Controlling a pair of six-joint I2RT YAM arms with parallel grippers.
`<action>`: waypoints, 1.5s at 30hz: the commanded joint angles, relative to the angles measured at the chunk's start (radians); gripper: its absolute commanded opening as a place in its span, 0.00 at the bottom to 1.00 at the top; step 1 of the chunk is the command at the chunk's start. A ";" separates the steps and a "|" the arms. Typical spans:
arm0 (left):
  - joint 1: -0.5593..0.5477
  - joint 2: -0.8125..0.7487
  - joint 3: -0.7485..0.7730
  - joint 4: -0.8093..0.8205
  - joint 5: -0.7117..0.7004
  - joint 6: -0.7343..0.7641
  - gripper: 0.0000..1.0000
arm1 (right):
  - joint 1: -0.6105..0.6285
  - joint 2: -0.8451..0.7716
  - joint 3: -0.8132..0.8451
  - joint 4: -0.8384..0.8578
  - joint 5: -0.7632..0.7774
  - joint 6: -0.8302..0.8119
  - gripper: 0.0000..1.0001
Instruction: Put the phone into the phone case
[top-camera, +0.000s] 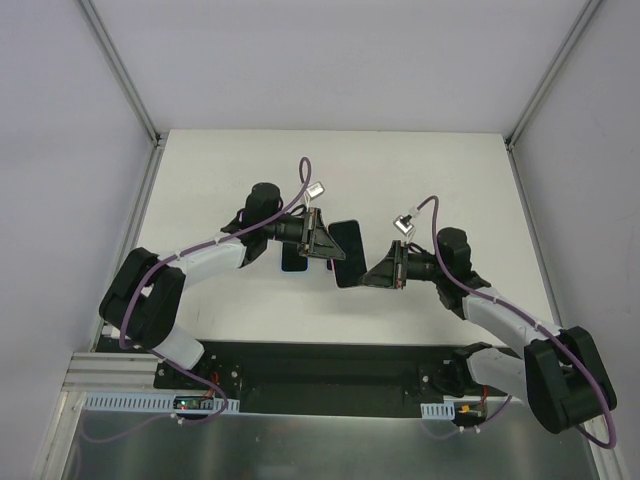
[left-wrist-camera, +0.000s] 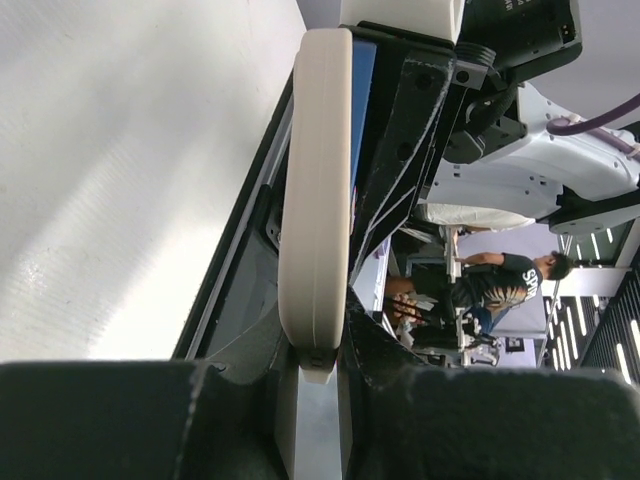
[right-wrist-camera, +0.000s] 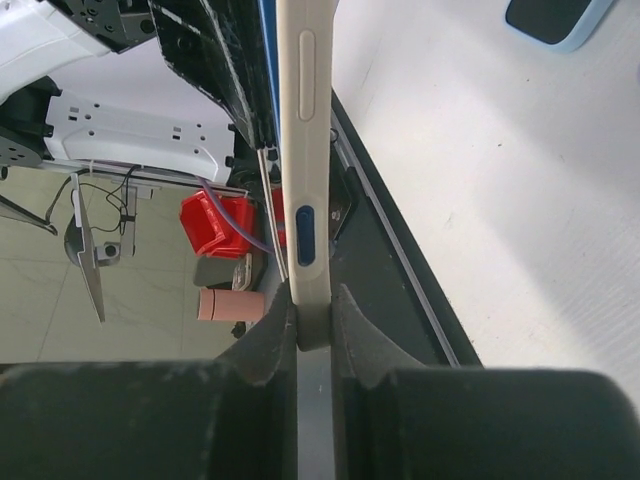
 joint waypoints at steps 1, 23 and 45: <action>0.007 -0.046 0.056 -0.159 -0.025 0.185 0.00 | 0.003 -0.011 0.020 0.061 0.006 0.048 0.05; -0.088 0.008 0.128 -0.218 0.229 0.227 0.00 | 0.001 -0.134 0.107 -0.258 0.150 -0.106 0.79; -0.126 0.029 0.173 -0.268 0.236 0.267 0.00 | -0.002 -0.227 0.156 -0.351 0.124 -0.137 0.01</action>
